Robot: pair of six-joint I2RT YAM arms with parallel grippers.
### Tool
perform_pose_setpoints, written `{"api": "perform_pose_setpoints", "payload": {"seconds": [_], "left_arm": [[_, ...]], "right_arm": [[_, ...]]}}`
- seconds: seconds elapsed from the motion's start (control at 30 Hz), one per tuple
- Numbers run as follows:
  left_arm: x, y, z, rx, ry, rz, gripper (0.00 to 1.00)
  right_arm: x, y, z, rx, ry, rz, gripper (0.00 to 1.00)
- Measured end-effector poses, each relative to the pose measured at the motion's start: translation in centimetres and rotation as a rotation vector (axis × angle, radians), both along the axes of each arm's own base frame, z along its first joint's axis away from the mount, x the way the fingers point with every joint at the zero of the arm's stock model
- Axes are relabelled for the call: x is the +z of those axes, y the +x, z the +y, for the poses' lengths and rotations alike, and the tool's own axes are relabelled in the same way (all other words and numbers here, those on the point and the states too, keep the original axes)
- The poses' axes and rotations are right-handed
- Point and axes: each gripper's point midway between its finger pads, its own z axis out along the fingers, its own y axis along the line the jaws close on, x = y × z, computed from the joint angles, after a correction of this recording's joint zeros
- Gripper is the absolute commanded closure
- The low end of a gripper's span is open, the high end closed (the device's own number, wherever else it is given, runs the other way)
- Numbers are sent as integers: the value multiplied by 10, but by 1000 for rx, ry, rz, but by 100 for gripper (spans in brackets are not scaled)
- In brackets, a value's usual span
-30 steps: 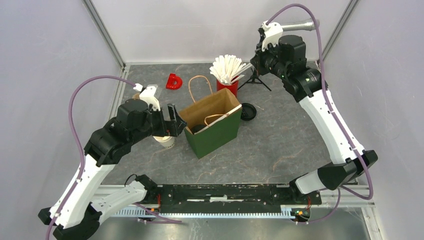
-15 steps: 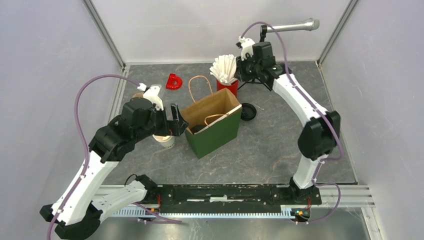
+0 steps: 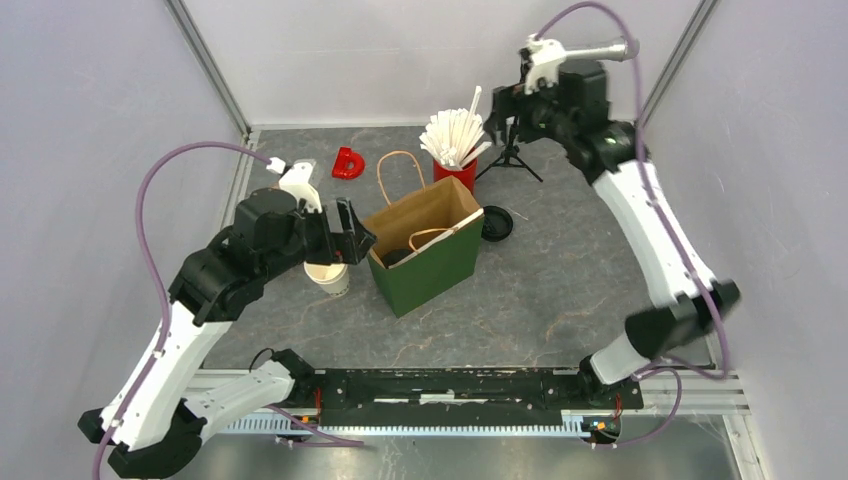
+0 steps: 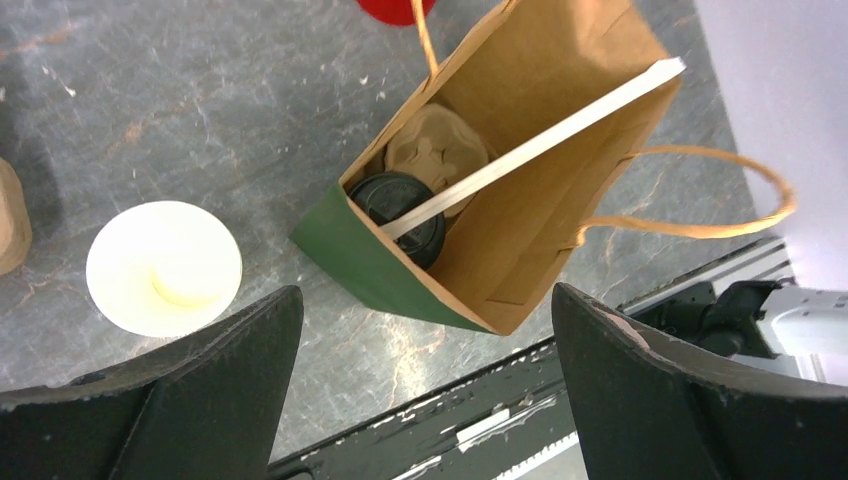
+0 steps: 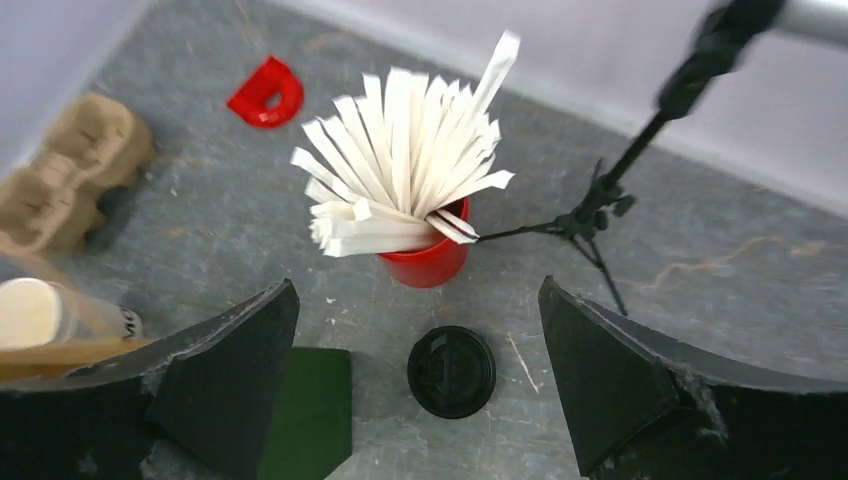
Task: Pack the takeout coffee
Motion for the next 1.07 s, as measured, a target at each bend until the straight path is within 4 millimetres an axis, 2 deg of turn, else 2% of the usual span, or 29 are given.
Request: {"api": "perform_pose_setpoints", "payload": {"seconds": [0.07, 0.13, 0.2, 0.27, 0.4, 0.53, 0.7, 0.9, 1.07], "left_arm": [[14, 1, 1, 6, -18, -31, 0], [29, 2, 2, 14, -40, -67, 0], [43, 2, 3, 20, -61, -101, 0], [54, 1, 5, 22, -84, -133, 0], [66, -7, 10, 19, -122, -182, 0], [71, -19, 17, 12, -167, -235, 0], [67, -38, 27, 7, -224, -280, 0], [51, -43, 28, 17, -253, -249, 0], [47, -43, 27, 24, -261, -232, 0]], "right_arm": [[44, -29, -15, -18, 28, -91, 2], [79, -59, -27, -24, 61, -165, 2], [99, -87, -36, -15, 89, -215, 2], [107, -116, -43, -4, 116, -242, 2], [97, -156, -62, -53, 167, -234, 2], [74, -178, -82, -154, 202, -189, 2], [48, -192, -92, -223, 245, -128, 2], [24, -200, -91, -245, 285, -67, 2], [23, -202, -90, -238, 294, -67, 2]]}}
